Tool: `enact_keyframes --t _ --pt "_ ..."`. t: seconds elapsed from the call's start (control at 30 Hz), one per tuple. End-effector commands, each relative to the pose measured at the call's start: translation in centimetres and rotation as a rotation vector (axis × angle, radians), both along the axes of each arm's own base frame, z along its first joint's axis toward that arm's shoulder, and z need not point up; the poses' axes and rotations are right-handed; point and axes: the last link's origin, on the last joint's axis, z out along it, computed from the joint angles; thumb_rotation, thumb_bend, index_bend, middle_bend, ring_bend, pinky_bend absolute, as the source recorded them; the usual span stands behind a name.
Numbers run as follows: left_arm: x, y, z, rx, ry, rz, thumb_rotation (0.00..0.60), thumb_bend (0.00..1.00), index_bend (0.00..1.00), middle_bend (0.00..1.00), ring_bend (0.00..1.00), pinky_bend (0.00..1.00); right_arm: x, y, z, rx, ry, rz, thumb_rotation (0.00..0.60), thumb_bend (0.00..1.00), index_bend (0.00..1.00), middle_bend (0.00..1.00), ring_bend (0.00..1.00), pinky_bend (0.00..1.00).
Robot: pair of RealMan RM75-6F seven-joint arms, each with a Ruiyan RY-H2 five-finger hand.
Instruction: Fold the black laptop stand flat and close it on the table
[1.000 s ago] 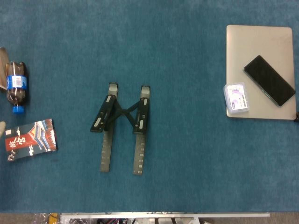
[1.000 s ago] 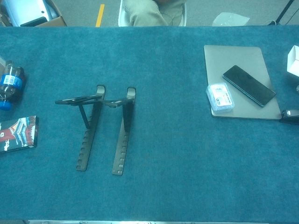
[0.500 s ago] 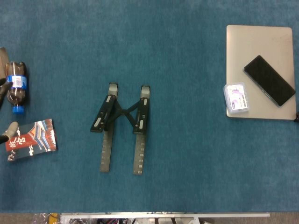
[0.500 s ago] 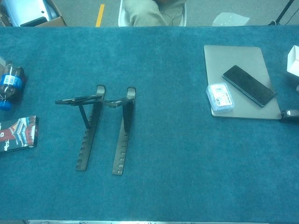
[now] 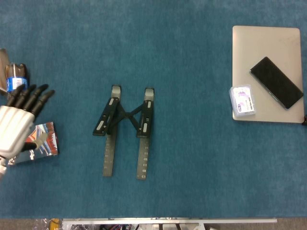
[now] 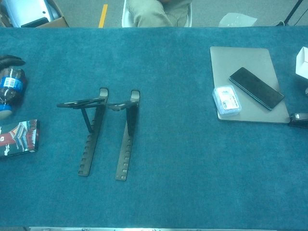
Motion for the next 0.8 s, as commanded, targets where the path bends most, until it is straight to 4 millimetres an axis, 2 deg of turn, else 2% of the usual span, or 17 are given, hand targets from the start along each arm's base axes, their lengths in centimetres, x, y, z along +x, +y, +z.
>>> enact_keyframes --t 0.03,0.43,0.8 --pt "1.1 0.2 -0.7 -0.07 0.006 -0.01 0.6 0.25 0.0 0.01 0.01 0.04 0.5 -0.6 0.1 -0.003 0.001 0.008 0.6 0.09 0.08 0.16 0.15 0.25" --pt "4.6 1.7 -4.1 -0.208 -0.073 -0.083 0.6 0.25 0.0 0.0 0.0 0.04 0.9 -1.5 -0.4 0.023 -0.014 -0.011 0.6 0.08 0.08 0.15 0.14 0.22" --pt "6.5 4.0 -6.9 -0.296 -0.14 -0.098 0.6 0.25 0.0 0.0 0.0 0.04 0.6 -1.6 -0.7 0.032 -0.024 -0.022 0.6 0.08 0.08 0.15 0.14 0.22"
